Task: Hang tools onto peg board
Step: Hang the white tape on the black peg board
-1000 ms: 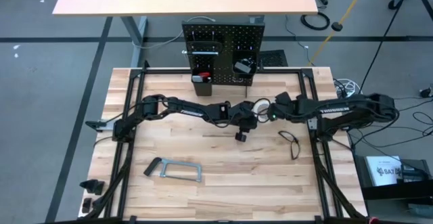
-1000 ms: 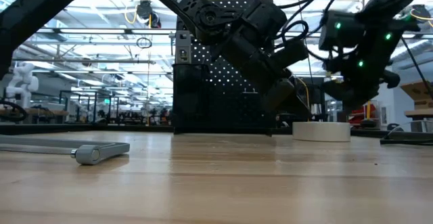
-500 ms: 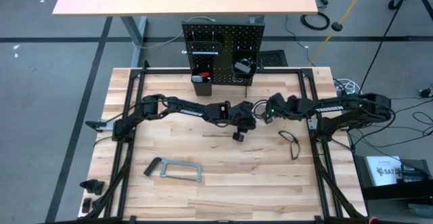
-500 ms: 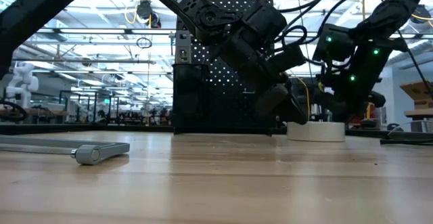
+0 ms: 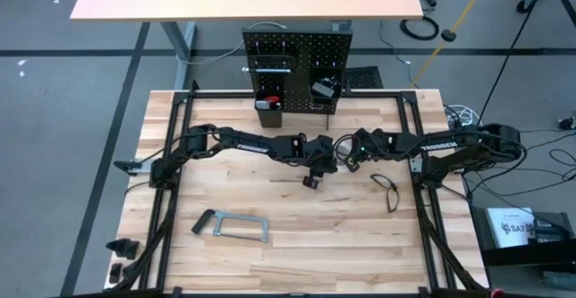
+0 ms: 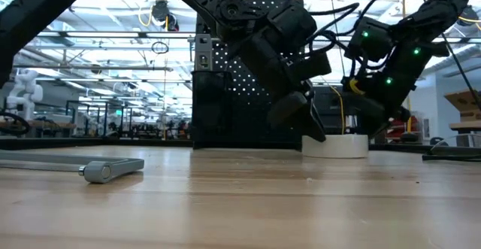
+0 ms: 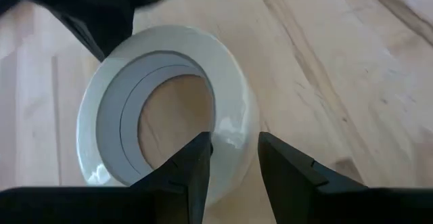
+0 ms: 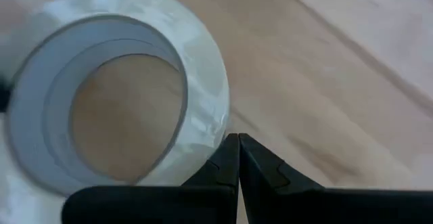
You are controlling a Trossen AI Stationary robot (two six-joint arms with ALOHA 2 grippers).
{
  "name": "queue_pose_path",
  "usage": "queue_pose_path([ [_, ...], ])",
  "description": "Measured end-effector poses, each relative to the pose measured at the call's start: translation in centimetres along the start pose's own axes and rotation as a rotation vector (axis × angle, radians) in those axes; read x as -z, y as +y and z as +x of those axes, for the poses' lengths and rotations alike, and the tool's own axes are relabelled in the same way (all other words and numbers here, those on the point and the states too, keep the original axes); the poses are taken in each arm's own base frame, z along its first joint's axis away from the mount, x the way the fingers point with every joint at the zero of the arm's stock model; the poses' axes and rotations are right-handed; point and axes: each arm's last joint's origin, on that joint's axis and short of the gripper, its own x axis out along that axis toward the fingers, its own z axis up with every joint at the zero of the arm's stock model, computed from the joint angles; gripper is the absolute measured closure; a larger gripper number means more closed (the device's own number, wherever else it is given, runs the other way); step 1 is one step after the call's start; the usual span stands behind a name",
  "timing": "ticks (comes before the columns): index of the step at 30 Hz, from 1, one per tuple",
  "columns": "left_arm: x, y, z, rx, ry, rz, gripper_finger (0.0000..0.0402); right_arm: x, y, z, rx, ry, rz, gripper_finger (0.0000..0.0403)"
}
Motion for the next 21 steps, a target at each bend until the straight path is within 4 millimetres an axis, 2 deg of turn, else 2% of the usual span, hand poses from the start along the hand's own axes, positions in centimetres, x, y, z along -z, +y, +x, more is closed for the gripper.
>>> queue_pose_path([
  [7,-0.1,-0.6,-1.8,0.125,0.039,0.002,0.0272,-0.6,1.1,-0.2,-0.144,-0.044,-0.016,0.0403],
  [18,0.5,-1.3,-2.2,0.271,0.072,-0.012,0.0272,-1.1,2.4,-0.6,-0.269,-0.115,-0.028,0.0403],
  [21,1.0,-1.8,-2.0,0.308,0.12,0.032,0.0271,-1.4,3.0,-0.9,-0.333,-0.144,-0.029,0.0403],
])
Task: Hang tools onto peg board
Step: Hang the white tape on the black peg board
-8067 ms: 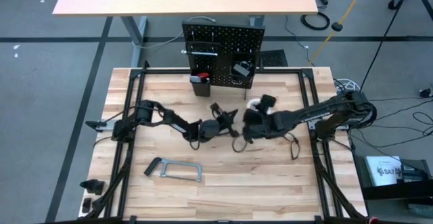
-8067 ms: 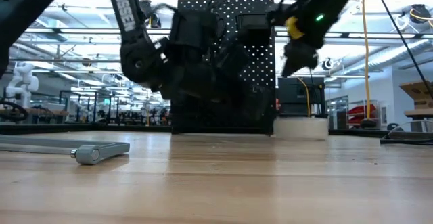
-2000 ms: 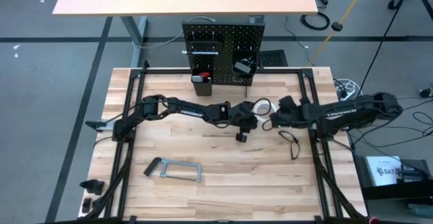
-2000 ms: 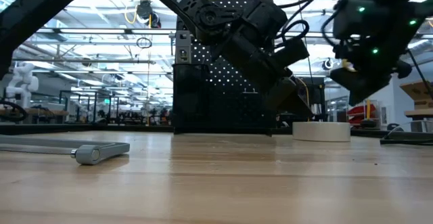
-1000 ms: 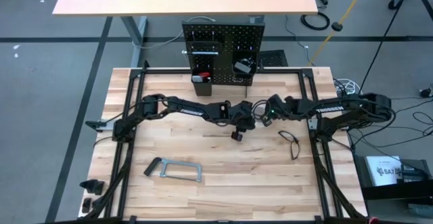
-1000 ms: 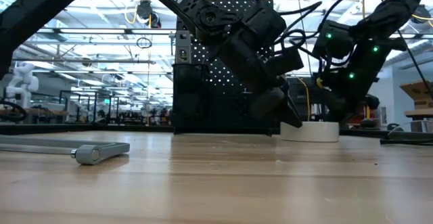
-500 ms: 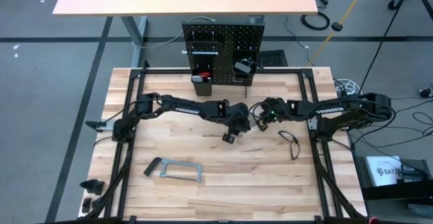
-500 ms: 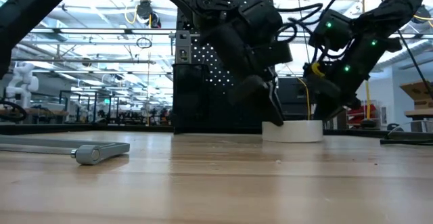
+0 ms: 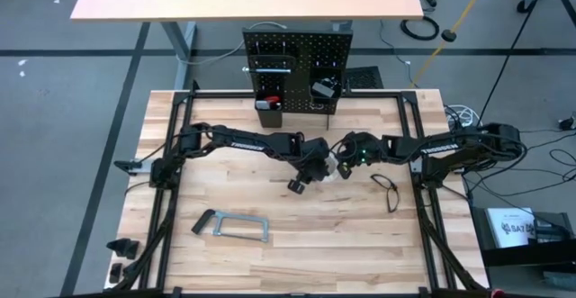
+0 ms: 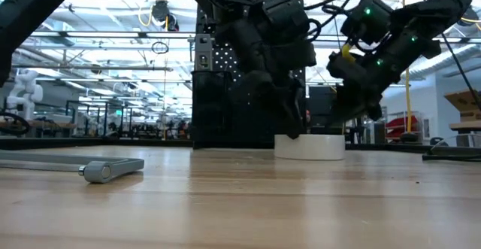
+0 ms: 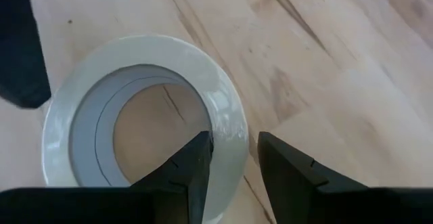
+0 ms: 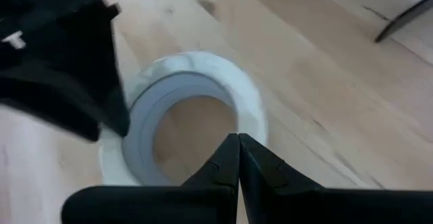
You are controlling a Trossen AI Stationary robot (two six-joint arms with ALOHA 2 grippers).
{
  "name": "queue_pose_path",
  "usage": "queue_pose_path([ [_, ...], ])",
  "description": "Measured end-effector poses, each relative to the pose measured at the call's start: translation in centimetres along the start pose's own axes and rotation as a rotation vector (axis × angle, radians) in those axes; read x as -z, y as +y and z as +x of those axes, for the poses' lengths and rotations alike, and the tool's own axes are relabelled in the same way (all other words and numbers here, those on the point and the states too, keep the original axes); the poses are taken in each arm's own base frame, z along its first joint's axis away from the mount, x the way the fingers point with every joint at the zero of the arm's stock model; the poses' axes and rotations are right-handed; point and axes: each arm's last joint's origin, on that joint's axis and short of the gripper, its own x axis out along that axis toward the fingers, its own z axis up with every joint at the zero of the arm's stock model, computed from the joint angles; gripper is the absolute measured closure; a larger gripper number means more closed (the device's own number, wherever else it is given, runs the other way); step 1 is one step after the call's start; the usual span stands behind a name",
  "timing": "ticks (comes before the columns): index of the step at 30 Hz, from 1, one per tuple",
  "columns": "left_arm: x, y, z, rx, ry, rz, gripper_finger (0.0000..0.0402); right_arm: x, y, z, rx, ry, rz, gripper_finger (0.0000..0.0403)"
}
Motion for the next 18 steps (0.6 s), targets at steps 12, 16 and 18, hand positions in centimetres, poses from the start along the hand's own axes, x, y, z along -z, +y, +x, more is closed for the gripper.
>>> queue_pose_path([
  [12,-0.5,-0.9,-0.2,-0.028,0.097,0.046,0.0271,-0.1,-0.1,0.0,0.095,-0.057,0.032,0.0403],
  [16,-1.2,-1.1,-1.1,-0.009,0.139,0.015,0.0271,-0.1,-0.1,0.0,0.097,-0.054,0.02,0.0403],
  [18,-1.8,-1.0,-1.6,-0.007,0.139,0.017,0.0271,-0.1,-0.2,0.0,0.098,-0.052,0.017,0.0403],
])
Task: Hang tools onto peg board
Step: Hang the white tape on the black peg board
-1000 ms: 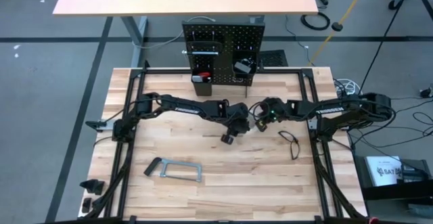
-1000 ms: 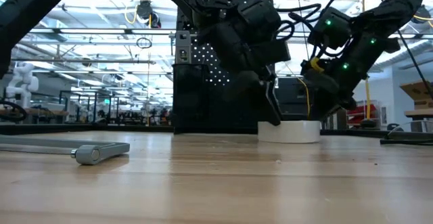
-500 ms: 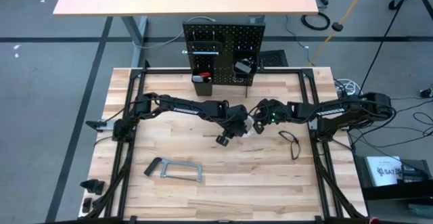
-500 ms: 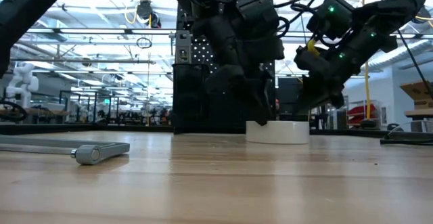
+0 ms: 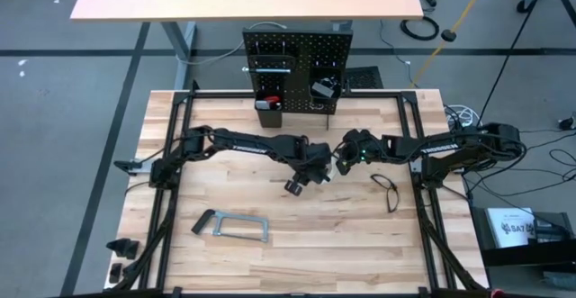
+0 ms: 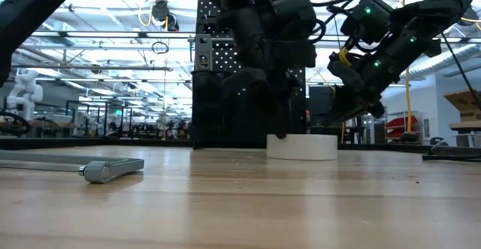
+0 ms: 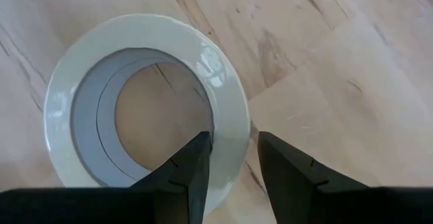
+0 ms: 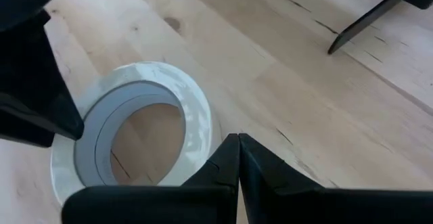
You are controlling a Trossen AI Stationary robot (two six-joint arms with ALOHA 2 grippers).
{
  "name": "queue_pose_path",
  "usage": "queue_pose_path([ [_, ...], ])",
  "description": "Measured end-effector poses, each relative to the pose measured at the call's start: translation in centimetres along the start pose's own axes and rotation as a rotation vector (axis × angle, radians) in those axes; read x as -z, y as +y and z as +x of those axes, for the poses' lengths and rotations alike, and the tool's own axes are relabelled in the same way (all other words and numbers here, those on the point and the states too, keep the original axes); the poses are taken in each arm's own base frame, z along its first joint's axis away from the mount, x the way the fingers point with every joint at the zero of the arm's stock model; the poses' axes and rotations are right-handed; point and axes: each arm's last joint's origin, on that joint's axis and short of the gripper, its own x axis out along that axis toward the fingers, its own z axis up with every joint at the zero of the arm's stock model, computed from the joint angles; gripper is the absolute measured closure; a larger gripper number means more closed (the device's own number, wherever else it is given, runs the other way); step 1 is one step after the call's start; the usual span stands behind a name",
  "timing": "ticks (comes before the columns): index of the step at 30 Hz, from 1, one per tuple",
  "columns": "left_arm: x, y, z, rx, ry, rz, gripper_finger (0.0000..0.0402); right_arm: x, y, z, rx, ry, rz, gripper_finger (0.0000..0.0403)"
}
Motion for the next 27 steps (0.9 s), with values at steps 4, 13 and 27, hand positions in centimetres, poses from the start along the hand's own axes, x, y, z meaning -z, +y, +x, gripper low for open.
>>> queue_pose_path([
  [4,-0.6,0.0,-0.2,-0.017,-0.015,0.017,0.0271,0.1,-0.1,0.0,0.006,0.01,-0.006,0.0403],
  [13,-0.7,0.4,-0.2,-0.172,0.061,0.014,0.0271,0.2,-0.2,0.0,0.021,0.021,-0.017,0.0403],
  [27,-1.9,-0.7,-4.3,-0.211,-0.004,-0.041,0.027,0.2,-0.2,0.0,0.018,0.021,-0.02,0.0403],
])
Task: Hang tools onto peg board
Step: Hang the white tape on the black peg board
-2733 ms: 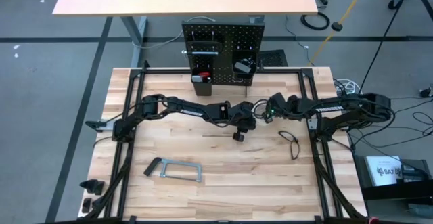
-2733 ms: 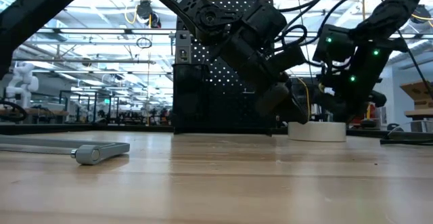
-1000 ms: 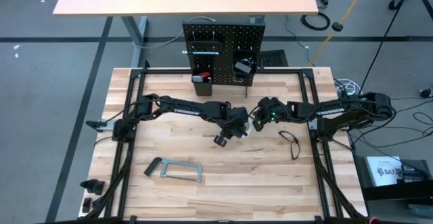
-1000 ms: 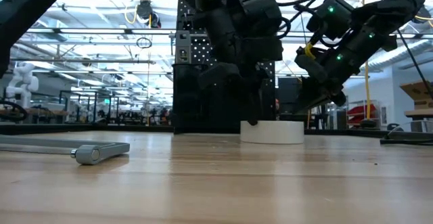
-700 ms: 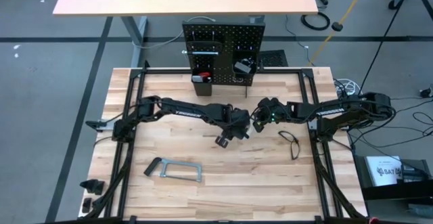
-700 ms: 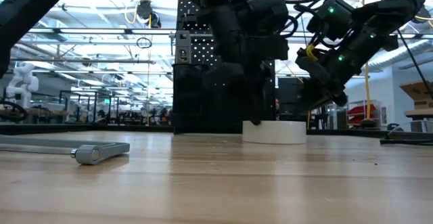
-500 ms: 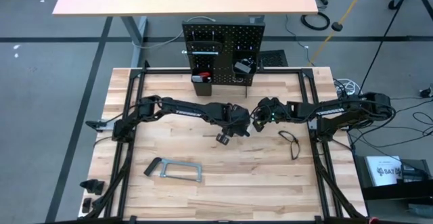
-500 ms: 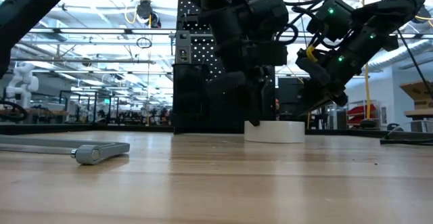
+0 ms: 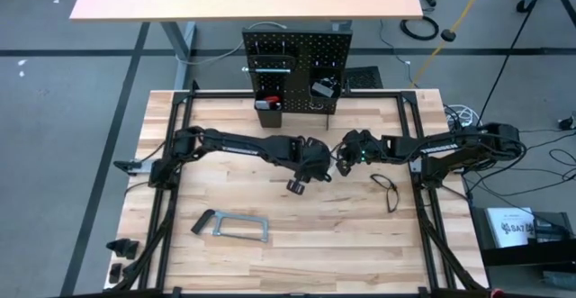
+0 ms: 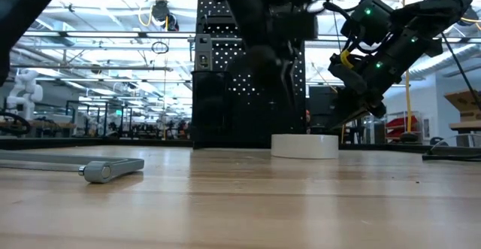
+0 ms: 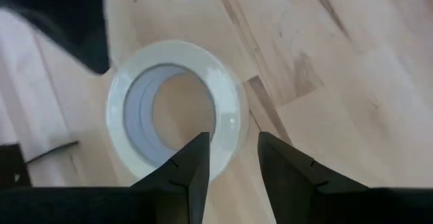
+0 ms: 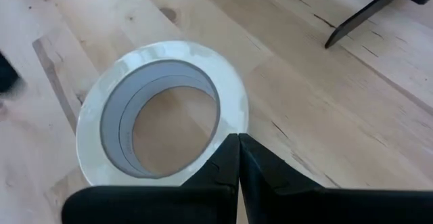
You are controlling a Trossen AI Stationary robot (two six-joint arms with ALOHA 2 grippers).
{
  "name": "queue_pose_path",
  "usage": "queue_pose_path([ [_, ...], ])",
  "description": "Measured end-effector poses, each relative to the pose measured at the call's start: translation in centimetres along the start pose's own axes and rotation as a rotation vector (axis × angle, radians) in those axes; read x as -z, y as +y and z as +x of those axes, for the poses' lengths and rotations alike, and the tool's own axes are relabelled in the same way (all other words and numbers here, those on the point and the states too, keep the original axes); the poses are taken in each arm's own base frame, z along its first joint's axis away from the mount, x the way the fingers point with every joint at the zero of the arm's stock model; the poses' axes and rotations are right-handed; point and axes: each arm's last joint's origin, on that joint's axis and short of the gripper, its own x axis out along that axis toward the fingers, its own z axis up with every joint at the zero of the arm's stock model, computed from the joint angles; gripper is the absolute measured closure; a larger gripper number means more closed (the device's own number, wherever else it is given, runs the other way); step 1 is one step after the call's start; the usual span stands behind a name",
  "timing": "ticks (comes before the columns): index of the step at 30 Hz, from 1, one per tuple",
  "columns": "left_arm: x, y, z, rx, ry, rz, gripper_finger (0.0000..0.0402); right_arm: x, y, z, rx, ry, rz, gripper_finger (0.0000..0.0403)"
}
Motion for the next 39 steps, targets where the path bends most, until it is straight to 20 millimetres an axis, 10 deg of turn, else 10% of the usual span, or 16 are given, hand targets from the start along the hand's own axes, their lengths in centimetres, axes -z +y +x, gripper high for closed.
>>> queue_pose_path([
  [6,0.5,0.4,-2.9,0.073,-0.029,-0.084,0.0228,0.0,0.0,0.0,0.0,0.001,-0.006,0.0403],
  [16,0.7,-0.1,-1.2,0.142,-0.052,0.029,0.0117,0.0,0.0,0.0,-0.004,0.004,-0.008,0.0403],
  [27,1.8,0.9,4.5,0.071,-0.094,0.176,0.0121,0.3,-0.2,0.0,0.015,0.027,-0.022,0.0403],
  [39,3.7,2.4,5.3,0.125,-0.064,0.11,0.0121,0.3,-0.3,-0.2,0.028,0.03,-0.023,0.0403],
])
